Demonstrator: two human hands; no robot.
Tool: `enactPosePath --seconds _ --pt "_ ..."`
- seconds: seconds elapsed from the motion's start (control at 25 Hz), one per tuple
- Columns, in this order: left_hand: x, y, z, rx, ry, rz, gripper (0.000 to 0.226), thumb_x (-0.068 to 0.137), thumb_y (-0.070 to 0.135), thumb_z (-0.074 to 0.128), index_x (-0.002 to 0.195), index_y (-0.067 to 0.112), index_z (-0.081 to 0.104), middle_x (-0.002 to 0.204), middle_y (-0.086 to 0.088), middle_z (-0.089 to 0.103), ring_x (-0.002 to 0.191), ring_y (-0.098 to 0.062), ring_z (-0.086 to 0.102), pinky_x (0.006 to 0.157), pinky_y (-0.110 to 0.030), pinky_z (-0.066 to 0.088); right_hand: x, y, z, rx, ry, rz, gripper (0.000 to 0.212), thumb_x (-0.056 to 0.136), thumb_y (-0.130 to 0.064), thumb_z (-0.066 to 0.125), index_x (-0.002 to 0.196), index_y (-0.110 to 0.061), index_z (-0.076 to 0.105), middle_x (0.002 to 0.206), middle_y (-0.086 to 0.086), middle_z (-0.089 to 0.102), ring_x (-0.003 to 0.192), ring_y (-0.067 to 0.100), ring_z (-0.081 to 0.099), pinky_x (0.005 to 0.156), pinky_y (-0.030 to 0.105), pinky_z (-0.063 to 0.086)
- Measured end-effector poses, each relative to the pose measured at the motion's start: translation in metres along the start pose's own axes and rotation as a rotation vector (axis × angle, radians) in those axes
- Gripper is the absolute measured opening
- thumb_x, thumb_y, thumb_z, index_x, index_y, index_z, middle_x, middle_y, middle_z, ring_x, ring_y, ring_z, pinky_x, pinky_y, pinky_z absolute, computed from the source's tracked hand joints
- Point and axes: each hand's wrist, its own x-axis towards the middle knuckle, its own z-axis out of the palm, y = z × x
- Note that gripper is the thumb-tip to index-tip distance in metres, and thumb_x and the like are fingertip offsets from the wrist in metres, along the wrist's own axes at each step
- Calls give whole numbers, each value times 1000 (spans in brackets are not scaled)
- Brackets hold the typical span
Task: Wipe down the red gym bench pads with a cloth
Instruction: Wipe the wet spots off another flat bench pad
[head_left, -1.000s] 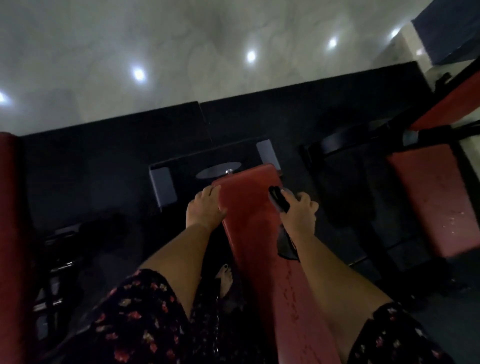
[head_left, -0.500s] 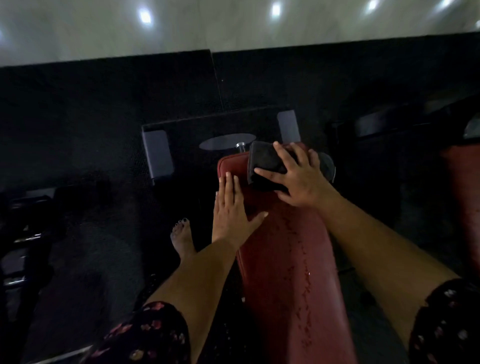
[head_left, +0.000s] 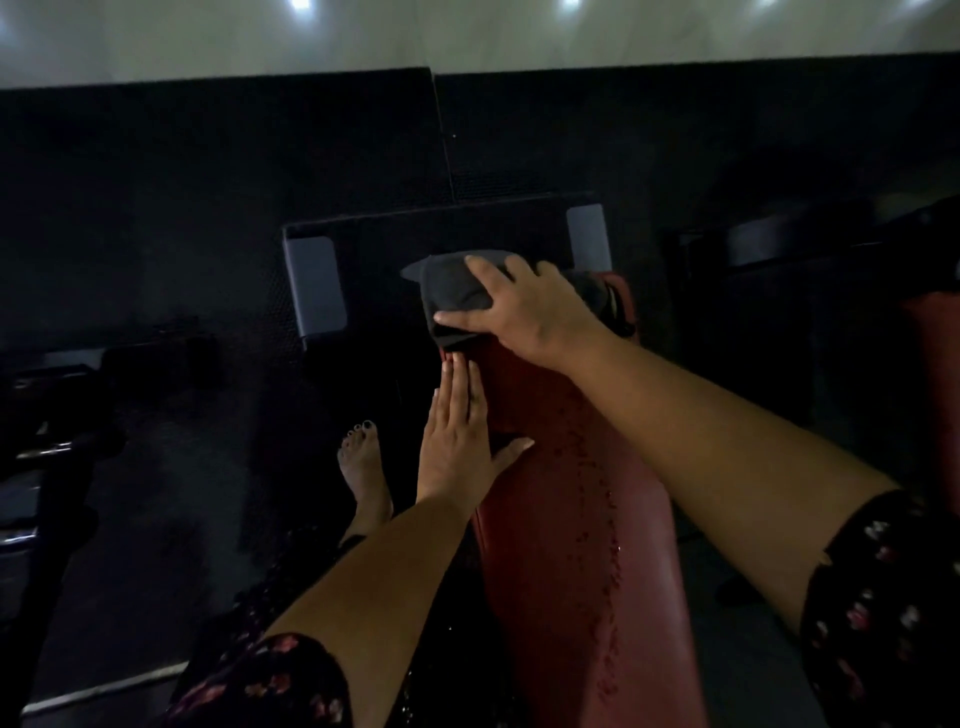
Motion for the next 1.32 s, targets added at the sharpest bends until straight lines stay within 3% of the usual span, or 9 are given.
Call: enactPosePath --seconds 0.28,0.44,0.56,0.64,0.76,0.92,1.08,1.24,1.32 --pt "4 2 1 4 67 -14 111 81 74 42 148 11 -18 160 -8 -20 142 -16 -28 116 -32 4 -30 19 20 90 -57 433 61 100 -24 44 145 -56 17 156 15 14 129 43 30 97 55 38" --pt "3 -1 3 21 46 11 102 87 73 34 147 13 -22 155 0 -31 141 -16 -34 117 -34 0 -8 -15 6 52 -3 215 59 101 -23 42 146 -52 18 156 18 15 125 42 36 93 54 41" --pt "-1 -11 13 206 134 188 82 96 65 22 154 12 -2 162 -8 -7 150 -25 -7 122 -42 10 -34 15 22 -74 37 169 65 97 -19 49 145 -53 22 153 22 25 118 44 44 85 54 45" --pt "-4 -19 22 243 124 297 73 99 58 20 155 14 5 163 -6 -1 150 -25 4 121 -43 10 -66 40 40 -31 -43 394 67 98 -21 47 145 -56 15 154 20 20 120 44 40 89 53 43" --pt "-8 -17 24 228 94 287 71 99 56 19 155 16 2 163 -5 -2 150 -23 -4 121 -43 3 -104 53 56 75 -108 811 65 97 -26 50 145 -55 16 151 15 20 117 41 39 88 51 43" --pt "-15 -8 26 205 98 227 70 99 51 23 155 12 8 163 -8 3 151 -24 -1 121 -41 2 -97 10 57 175 -135 1037 63 100 -21 46 148 -49 18 148 16 24 115 37 41 84 48 46" --pt "-39 -11 40 211 88 321 68 99 50 27 154 11 19 162 -10 15 150 -26 11 119 -43 12 -66 -25 33 231 -10 835 56 101 -30 42 148 -48 18 154 20 15 127 43 33 93 51 41" --pt "-46 -13 45 259 68 320 71 98 54 27 154 14 11 161 -9 17 149 -26 11 118 -42 10 -23 -64 11 69 45 281 57 99 -26 47 147 -48 23 155 19 18 125 40 38 87 49 43" --pt "-44 -15 45 283 40 314 71 98 56 24 155 17 7 163 -7 11 150 -25 8 119 -41 8 -23 -56 17 -59 79 131 60 95 -21 54 144 -48 32 152 17 31 117 37 48 79 46 46"
